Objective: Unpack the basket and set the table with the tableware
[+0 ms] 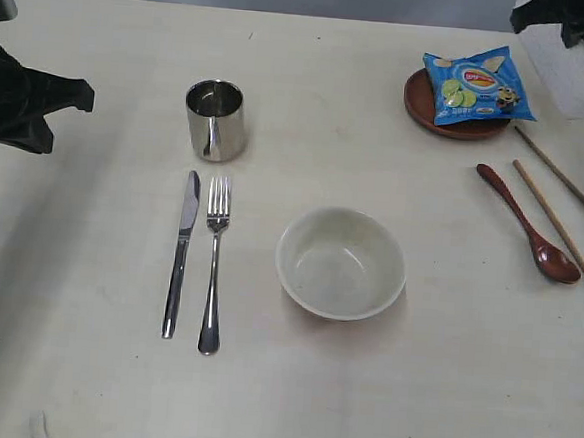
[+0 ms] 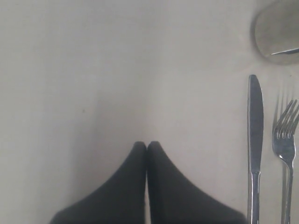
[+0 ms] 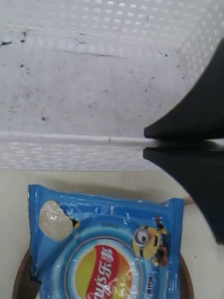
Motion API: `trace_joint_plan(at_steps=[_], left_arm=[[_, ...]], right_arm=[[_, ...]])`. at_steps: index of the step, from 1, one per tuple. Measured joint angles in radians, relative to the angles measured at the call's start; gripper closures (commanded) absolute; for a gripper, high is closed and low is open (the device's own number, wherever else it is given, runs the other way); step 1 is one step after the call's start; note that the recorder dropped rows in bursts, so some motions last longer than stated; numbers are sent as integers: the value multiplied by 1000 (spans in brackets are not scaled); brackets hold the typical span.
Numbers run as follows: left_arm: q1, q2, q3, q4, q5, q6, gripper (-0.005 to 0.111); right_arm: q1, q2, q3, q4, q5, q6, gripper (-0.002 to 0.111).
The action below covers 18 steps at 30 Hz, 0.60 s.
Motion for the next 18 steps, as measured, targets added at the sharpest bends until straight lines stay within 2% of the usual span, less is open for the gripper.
trace_joint_plan(at_steps=[6, 14, 18], left_arm=[[0, 0, 0, -11, -2, 0, 107], [0, 0, -2, -14, -4, 0, 107], [0, 0, -2, -17, -4, 0, 107]], right_arm=[[0, 126, -112, -40, 35, 0, 109], [0, 181, -133, -39, 38, -43, 109], [-1, 181, -135, 32, 34, -106, 109]])
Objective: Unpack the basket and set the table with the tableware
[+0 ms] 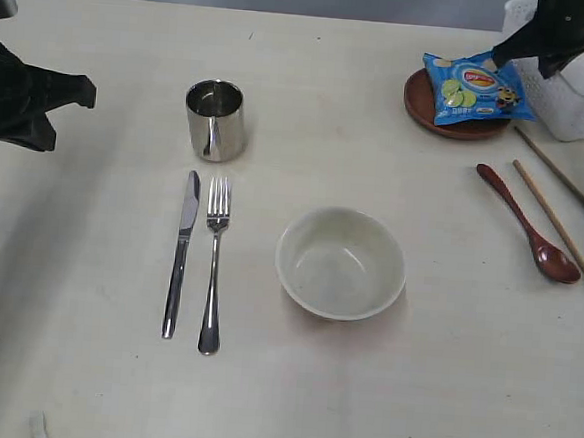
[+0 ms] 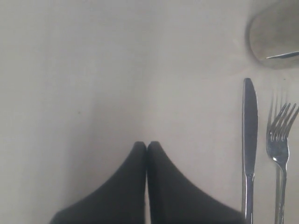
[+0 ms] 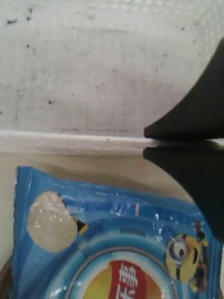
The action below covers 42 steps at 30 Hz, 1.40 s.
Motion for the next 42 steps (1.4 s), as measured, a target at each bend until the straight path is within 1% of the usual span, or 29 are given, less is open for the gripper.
trace_joint_plan(at_steps=[4, 8, 13, 20, 33, 42], left_arm=[[0, 0, -2, -2, 0, 0, 107], [0, 0, -2, -2, 0, 0, 107], [0, 0, -2, -2, 0, 0, 107], [0, 0, -2, -2, 0, 0, 107], [0, 0, -2, -2, 0, 2, 107], [0, 0, -2, -2, 0, 2, 107]], right_arm=[[4, 0, 0, 59, -9, -49, 109], [40, 0, 0, 78, -22, -77, 109], [79, -6, 0, 176, -29, -141, 109], [87, -22, 0, 318, 6, -170, 109], [220, -26, 0, 377, 16, -198, 109], [248, -27, 0, 384, 23, -200, 109]])
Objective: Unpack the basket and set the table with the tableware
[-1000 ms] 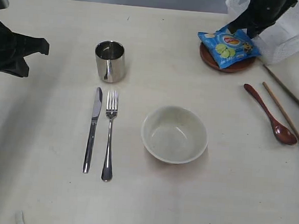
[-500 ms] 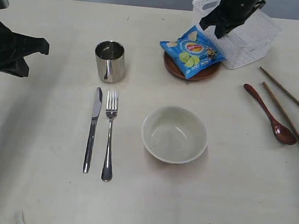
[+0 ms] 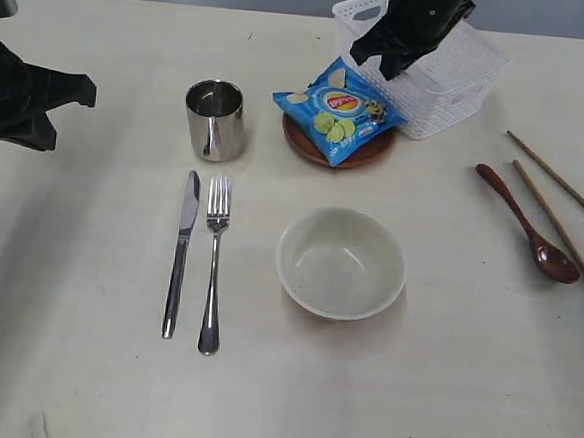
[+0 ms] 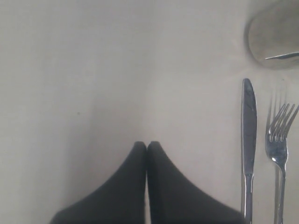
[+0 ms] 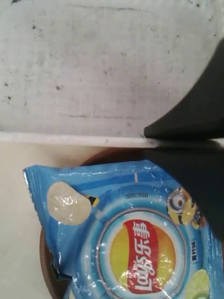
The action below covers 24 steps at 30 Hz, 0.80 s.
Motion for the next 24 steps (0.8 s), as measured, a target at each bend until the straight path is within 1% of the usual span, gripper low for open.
trace_joint_plan(at_steps=[5, 11, 13, 20, 24], left_arm=[[0, 0, 0, 0, 0, 4, 107], [0, 0, 0, 0, 0, 6, 107], [0, 0, 0, 0, 0, 6, 107], [0, 0, 0, 0, 0, 6, 107], [0, 0, 0, 0, 0, 6, 107]], right_arm=[[0, 0, 0, -2, 0, -9, 109], [2, -5, 0, -81, 2, -16, 109], [-8, -5, 0, -81, 0, -12, 109], [-89, -5, 0, -137, -25, 112, 109], [-121, -3, 0, -149, -38, 235, 109]])
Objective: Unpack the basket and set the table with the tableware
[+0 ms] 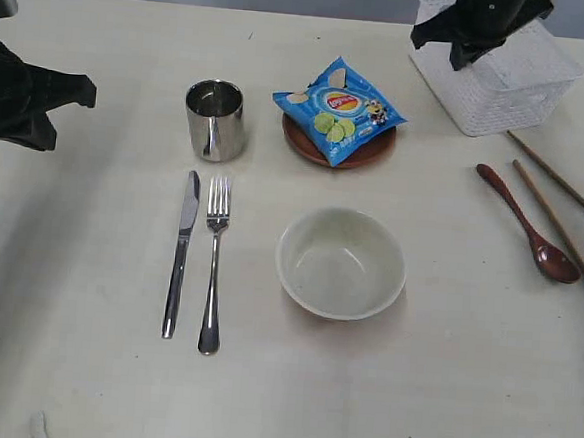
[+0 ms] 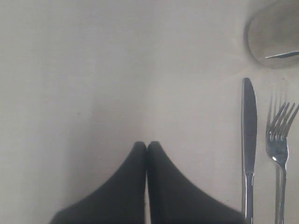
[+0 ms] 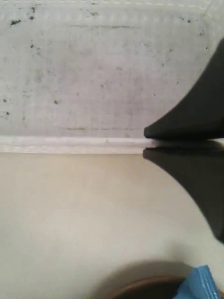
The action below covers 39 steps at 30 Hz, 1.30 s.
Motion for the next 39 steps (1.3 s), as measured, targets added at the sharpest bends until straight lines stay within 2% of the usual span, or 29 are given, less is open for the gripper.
trace_joint_plan(at_steps=[16, 28, 30, 32, 33, 34, 39], left_arm=[[0, 0, 0, 0, 0, 1, 107], [0, 0, 0, 0, 0, 1, 107], [0, 0, 0, 0, 0, 1, 107], [0, 0, 0, 0, 0, 1, 107], [0, 0, 0, 0, 0, 1, 107], [0, 0, 0, 0, 0, 1, 107], [0, 0, 0, 0, 0, 4, 107]], right_arm=[[-5, 6, 0, -4, -74, 355, 109], [-1, 6, 0, -4, -70, 395, 108], [-1, 6, 0, -4, -67, 381, 99], [-1, 6, 0, -2, -65, 366, 83], [-1, 6, 0, -2, -65, 361, 70], [-1, 6, 0, -2, -65, 358, 64], [-1, 6, 0, -2, -63, 380, 63]])
